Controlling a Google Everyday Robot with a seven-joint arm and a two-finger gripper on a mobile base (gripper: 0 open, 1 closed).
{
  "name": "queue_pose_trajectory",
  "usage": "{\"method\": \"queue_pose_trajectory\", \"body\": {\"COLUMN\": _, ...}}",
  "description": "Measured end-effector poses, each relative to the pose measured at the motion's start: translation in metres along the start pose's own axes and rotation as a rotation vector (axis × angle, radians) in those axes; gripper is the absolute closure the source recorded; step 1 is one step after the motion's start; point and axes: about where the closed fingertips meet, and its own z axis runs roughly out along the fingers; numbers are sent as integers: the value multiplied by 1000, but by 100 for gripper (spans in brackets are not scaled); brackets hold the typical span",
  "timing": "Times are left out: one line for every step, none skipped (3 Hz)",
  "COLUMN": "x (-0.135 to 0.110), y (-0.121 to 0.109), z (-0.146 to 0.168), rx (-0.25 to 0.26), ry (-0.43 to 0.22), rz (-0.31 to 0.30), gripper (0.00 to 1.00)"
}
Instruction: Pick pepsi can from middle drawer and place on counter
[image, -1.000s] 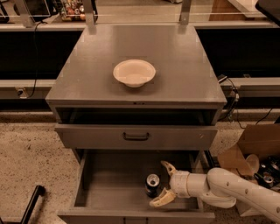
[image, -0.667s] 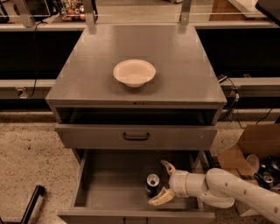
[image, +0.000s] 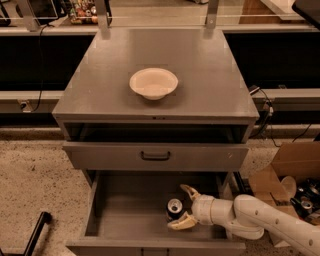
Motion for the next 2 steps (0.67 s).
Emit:
{"method": "queue_pose_trajectory", "body": {"x": 7, "y": -4, "z": 2, "rx": 19, "ry": -2, "rz": -1, "gripper": 21}}
{"method": "queue_pose_trajectory", "body": {"x": 13, "y": -7, "z": 3, "rx": 25, "ry": -8, "rz": 13, "gripper": 20}}
